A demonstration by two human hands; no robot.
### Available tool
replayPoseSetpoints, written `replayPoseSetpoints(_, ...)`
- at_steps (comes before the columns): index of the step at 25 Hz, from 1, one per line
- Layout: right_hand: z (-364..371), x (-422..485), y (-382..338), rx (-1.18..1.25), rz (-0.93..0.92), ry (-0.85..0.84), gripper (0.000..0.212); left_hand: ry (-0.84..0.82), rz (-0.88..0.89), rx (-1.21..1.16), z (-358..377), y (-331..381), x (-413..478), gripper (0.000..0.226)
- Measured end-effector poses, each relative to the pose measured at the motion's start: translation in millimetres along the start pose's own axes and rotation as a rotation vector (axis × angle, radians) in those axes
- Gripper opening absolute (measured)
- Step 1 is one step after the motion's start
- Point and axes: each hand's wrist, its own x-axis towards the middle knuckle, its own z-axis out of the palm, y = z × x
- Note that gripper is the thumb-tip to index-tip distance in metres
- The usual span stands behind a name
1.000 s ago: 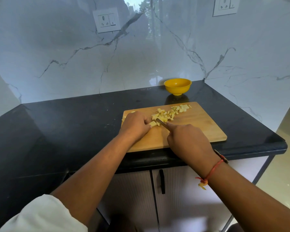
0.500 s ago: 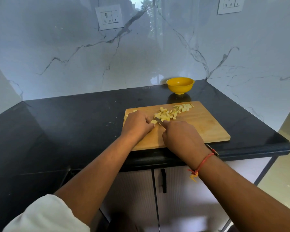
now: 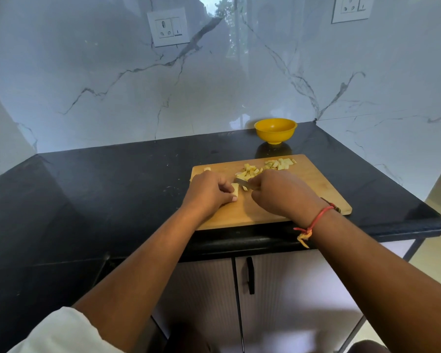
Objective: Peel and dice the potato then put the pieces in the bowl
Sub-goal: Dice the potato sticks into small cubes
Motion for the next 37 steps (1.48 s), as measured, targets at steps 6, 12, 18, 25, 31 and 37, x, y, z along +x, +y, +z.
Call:
replayPoseSetpoints(6,-15.1,10.5,-6.7,-0.103,-0.071,-0.037,0.032,0.118,0.042,-0.118,13.1,-4.5,-8.6,0.017)
replayPoseSetpoints(12,-32.7,20.4,-19.3,-0.271,-0.098,-0.183,0.034,0.078,0.049,-0.092,8.6,-8.0,-5.0,0.024)
replayPoseSetpoints(18,-27.0,24.6,-24.9,-0.268,-0.059,-0.181,0.035,0.063,0.044,-0.089,10.0,-7.4,-3.4,0.023)
replayPoseSetpoints(25,-17.1,16.2,-27.1,-0.198,0.005,-0.117,0.031,0.052,0.034,-0.052,10.6,-3.3,-3.4,0.021)
replayPoseSetpoints(31,-16.1,-0.5,-26.9,-0.153,0.016,-0.061,0.03,0.061,0.035,-0.065,9.3,-2.3,-2.6,0.019)
replayPoseSetpoints(37,-23.4,-15.3,-25.5,-0.145,0.027,-0.094,0.034,0.058,0.017,-0.059,9.9,-1.8,0.7,0.022)
